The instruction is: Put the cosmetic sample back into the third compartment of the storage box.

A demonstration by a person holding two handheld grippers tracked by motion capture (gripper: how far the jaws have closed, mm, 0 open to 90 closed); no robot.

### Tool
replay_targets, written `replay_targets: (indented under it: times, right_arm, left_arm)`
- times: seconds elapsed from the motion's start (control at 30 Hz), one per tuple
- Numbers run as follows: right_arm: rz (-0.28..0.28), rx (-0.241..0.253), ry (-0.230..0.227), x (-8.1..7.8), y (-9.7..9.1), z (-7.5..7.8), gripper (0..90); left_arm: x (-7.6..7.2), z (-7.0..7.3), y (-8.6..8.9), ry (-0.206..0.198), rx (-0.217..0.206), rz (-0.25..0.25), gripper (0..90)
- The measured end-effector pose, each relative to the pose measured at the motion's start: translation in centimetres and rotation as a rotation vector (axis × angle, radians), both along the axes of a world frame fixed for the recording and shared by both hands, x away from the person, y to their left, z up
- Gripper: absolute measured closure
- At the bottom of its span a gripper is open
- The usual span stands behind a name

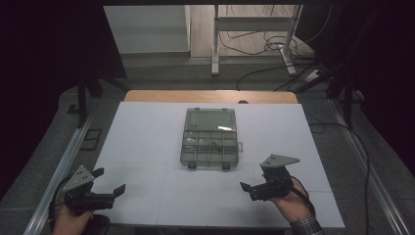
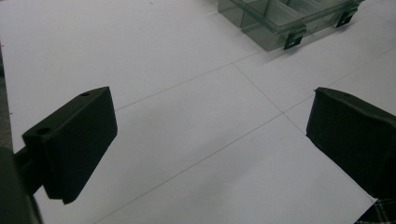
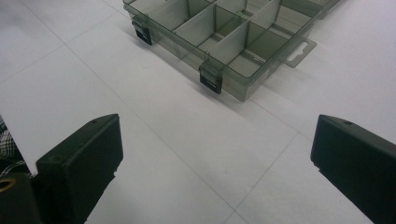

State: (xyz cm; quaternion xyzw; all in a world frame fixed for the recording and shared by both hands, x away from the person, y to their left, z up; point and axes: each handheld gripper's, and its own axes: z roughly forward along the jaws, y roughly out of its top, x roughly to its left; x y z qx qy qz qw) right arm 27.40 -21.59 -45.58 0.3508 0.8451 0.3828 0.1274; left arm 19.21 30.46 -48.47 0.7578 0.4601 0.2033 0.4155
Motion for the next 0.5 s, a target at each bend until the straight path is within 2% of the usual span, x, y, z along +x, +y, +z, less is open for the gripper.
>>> replay_targets:
  times: [0.5]
  right_arm:
    - [-0.043,0.023,-0.009,-1.3,-2.0,0.3,2.4]
  left_arm:
    - [0.0,0.0,0.0,0.001,0.000,0.002,2.3]
